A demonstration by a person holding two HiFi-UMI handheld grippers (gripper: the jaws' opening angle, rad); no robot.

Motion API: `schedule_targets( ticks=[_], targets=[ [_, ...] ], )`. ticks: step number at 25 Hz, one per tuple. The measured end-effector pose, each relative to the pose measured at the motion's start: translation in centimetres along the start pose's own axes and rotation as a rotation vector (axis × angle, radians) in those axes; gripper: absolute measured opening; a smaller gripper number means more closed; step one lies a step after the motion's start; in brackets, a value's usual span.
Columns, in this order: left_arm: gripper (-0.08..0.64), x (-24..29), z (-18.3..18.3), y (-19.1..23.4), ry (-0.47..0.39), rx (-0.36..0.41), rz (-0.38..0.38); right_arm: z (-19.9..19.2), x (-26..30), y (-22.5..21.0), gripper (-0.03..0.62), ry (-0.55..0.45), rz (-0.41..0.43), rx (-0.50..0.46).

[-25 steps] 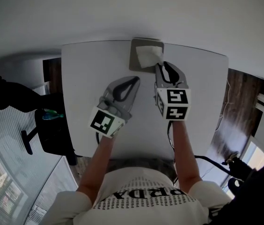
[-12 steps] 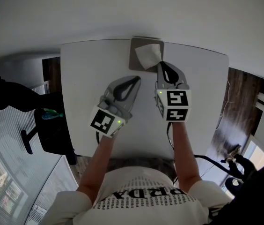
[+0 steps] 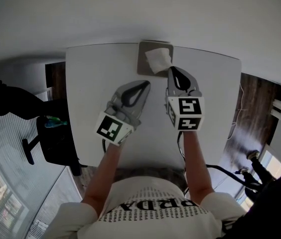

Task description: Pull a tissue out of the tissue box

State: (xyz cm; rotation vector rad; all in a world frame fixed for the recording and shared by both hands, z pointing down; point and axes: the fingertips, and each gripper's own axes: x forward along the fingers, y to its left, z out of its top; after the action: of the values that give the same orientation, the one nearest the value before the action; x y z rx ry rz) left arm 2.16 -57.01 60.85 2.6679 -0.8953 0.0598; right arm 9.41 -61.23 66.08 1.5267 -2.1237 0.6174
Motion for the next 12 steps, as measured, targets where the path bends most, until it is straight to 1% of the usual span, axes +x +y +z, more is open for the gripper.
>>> schedule_targets(
  ticks=[5,8,12],
  targets=[
    [-0.008,-0.2,1.3,-0.3,-0.02,0.029,-0.009,1.0,-0.8,0.5,0.009,-0.017,0.001,-0.01],
    [-0.008,-0.7,2.6,-1.0,-0.057,0.011,-0.001,1.5,-1.8,1.0,0.009,-0.028,0.002,-0.015],
    [-0.008,-1.6,3.3,-1.6,-0.055,0.04,-0.008,2.3,-3.1,1.6,0.009,-0.041,0.005,-0.018]
  ],
)
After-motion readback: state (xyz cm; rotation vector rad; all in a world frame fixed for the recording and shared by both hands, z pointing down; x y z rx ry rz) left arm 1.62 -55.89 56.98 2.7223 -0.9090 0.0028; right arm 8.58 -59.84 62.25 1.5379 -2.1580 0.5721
